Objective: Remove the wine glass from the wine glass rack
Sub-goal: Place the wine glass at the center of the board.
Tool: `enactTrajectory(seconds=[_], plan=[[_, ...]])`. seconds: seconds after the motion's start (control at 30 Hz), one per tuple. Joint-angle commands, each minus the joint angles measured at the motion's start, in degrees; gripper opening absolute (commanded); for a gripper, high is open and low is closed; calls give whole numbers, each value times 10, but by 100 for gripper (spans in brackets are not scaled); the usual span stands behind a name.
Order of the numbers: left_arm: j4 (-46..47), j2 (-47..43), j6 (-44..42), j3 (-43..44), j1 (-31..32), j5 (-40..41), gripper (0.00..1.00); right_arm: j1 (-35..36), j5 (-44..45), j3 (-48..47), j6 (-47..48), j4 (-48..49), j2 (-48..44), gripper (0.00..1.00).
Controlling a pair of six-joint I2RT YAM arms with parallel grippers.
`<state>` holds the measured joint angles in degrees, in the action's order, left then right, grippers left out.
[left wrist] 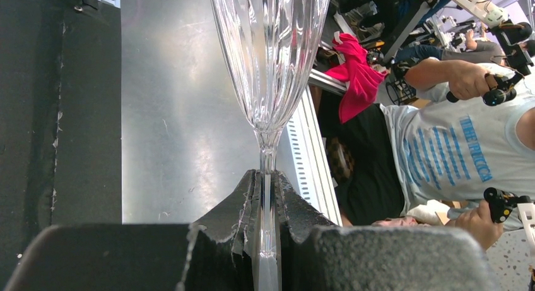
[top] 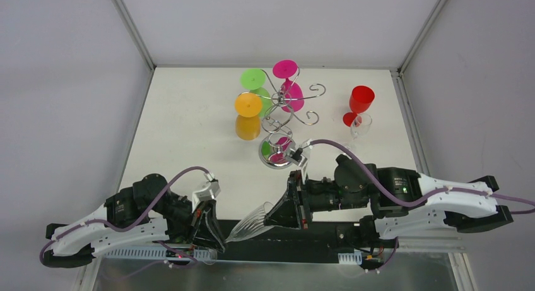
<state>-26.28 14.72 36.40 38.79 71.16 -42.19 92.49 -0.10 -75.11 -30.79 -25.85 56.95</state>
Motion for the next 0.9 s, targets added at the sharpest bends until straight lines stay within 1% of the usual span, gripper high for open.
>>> enactTrajectory(seconds=[0.0,0.03,0.07,0.2,0.23,0.27,0.3,0.37,0.43,0.5,0.57,0.67,0.77,0.87], plan=[[16,-2,-16,0,-3,-10,0,-5,-46,3,-11,40,6,9],[15,-2,-17,1,-3,-9,0,-6,-49,5,-12,41,6,3],[15,-2,-17,1,-3,-7,0,-7,-51,5,-13,42,7,0],[8,-4,-18,3,-3,5,0,-9,-56,9,-14,47,6,0],[5,-5,-18,3,-3,9,8,-9,-55,10,-14,47,6,0],[4,-5,-18,3,-3,12,14,-9,-56,12,-14,47,5,0],[2,-6,-18,3,-3,14,16,-10,-57,13,-13,47,5,0],[-3,-9,-18,4,-3,22,31,-10,-57,15,-13,46,2,0],[-13,-12,-19,7,-3,43,43,-10,-56,16,-12,40,-2,0],[-21,-16,-20,11,-3,62,53,-9,-53,16,-8,29,-6,0],[-28,-19,-22,14,-3,81,58,-10,-45,13,-1,6,-10,0],[-39,-21,-25,21,-3,116,63,-11,-18,15,10,-31,-21,0],[-59,-15,-25,30,-3,169,67,-13,28,14,15,-73,-33,0],[-64,1,-22,36,-3,208,68,-15,73,9,20,-119,-39,0]])
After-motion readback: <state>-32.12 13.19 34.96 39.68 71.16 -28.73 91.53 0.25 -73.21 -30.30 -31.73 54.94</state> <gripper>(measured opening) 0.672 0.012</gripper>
